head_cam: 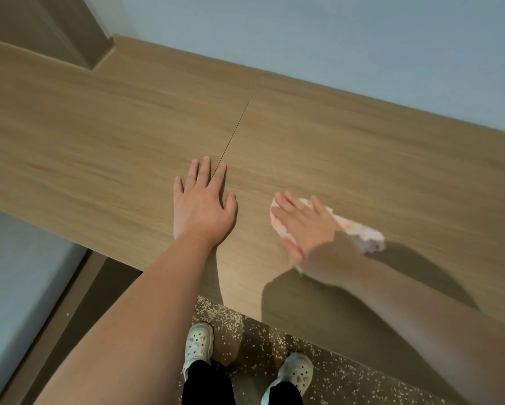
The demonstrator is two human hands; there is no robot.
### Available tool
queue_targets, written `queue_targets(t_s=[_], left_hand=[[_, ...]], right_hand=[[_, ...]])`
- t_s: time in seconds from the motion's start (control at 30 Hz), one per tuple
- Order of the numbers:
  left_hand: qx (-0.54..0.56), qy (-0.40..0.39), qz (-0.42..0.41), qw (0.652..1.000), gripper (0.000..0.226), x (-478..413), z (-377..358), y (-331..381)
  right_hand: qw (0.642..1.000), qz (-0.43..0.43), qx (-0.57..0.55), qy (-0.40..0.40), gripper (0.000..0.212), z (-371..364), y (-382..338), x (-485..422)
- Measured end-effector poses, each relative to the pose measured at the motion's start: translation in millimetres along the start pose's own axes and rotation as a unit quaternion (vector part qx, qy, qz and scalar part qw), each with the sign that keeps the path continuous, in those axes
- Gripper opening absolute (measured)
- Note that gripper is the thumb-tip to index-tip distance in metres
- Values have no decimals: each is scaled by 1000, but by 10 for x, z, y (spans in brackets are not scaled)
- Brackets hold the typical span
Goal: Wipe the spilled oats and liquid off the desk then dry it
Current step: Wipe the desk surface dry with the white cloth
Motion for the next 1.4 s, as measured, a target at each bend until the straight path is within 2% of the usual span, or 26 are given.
queue_targets(t_s=[0.03, 0.13, 0.2, 0.27, 0.33, 0.4, 0.43, 0.47, 0.5, 0.6, 0.67, 0.73, 0.8, 0.87, 0.93, 1.0, 1.03, 1.07, 1.1, 1.13, 1.17, 1.2, 1.23, 1.3, 1.37, 1.4], left_hand=[[-2, 0, 1, 1000, 60, 3, -1, -5], [-6, -2, 2, 1000, 60, 9, -3, 1], [-5, -3, 4, 1000, 60, 11, -5, -1], [-5, -4, 4, 1000, 60, 8, -3, -4], [-8, -7, 2, 1000, 60, 7, -2, -4], [-11, -10, 2, 1000, 60, 3, -5, -2], [-11, -9, 2, 1000, 60, -3, -8, -5], [-12, -8, 2, 1000, 60, -6, -10, -11], [-11, -8, 2, 1000, 60, -6, -12, -14], [-13, -8, 3, 1000, 59, -6, -20, -15], [-14, -8, 5, 1000, 59, -10, -20, -18], [-12, -9, 4, 1000, 59, -13, -20, -13], [-9, -9, 6, 1000, 59, -8, -16, -9], [-6, -6, 7, 1000, 59, -6, -13, -7], [-5, -5, 6, 1000, 59, -9, -11, -7], [-6, -4, 6, 1000, 59, -9, -9, -4], [-6, -4, 6, 1000, 59, -13, -8, -1], [-6, -3, 4, 1000, 58, -14, -6, 2], [-6, -2, 3, 1000, 58, -15, -5, 2], [-5, 0, 3, 1000, 58, -15, -6, -1], [-5, 0, 4, 1000, 58, -14, -6, -6], [-5, 0, 5, 1000, 58, -12, -8, -8], [-7, 1, 6, 1000, 58, -13, -7, -9], [-8, 1, 4, 1000, 58, -14, -3, 6], [-6, 1, 4, 1000, 58, -10, 1, 0], [-6, 1, 3, 1000, 58, -12, -2, -3]], right_hand=[[1000, -8, 20, 2, 57, 20, 205, -71], [975, -212, 9, 69, 54, 211, 872, -258], [957, -273, -16, 99, 57, 271, 846, -355], [978, -197, 12, 65, 60, 154, 497, -395], [999, -28, 22, 40, 62, -16, 86, -235], [992, 119, 10, 29, 61, -71, -14, -11], [989, 142, 22, 37, 63, -23, 119, -6], [992, 105, 55, 30, 67, 5, 322, -61], [997, 26, 71, 21, 68, 45, 576, -148], [971, -220, 0, 90, 57, 316, 1117, -289], [958, -264, -6, 111, 59, 318, 961, -299], [974, -213, 14, 71, 64, 96, 462, -244], [997, -75, 4, 30, 68, -149, -245, 3], [994, 96, -26, 40, 67, -310, -716, 365], [970, 229, -69, 44, 58, -347, -715, 581], [965, 252, -68, 3, 64, -360, -420, 547], [969, 233, -86, -3, 71, -299, -193, 468], [970, 187, -158, 7, 73, -208, 64, 412], [976, 87, -199, 13, 68, -139, 357, 330], [981, -64, -179, 32, 62, -56, 670, 250], [964, -219, -124, 79, 58, 40, 929, 263], [944, -295, -68, 130, 57, 103, 1005, 288], [938, -318, -31, 136, 58, 128, 884, 289], [963, -246, -11, 107, 66, -4, 358, 285], [994, -89, -43, 47, 70, -222, -286, 404], [998, 20, -55, 29, 69, -326, -545, 533]])
Point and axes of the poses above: each hand's wrist, its own x-axis away from the middle knuckle, its own z-axis out of the back of the hand, y = z × x, the point moved 5 cm from there along -x, towards the middle knuckle, and after that the axes turned 2 degrees about z, right-handed, at the moved point
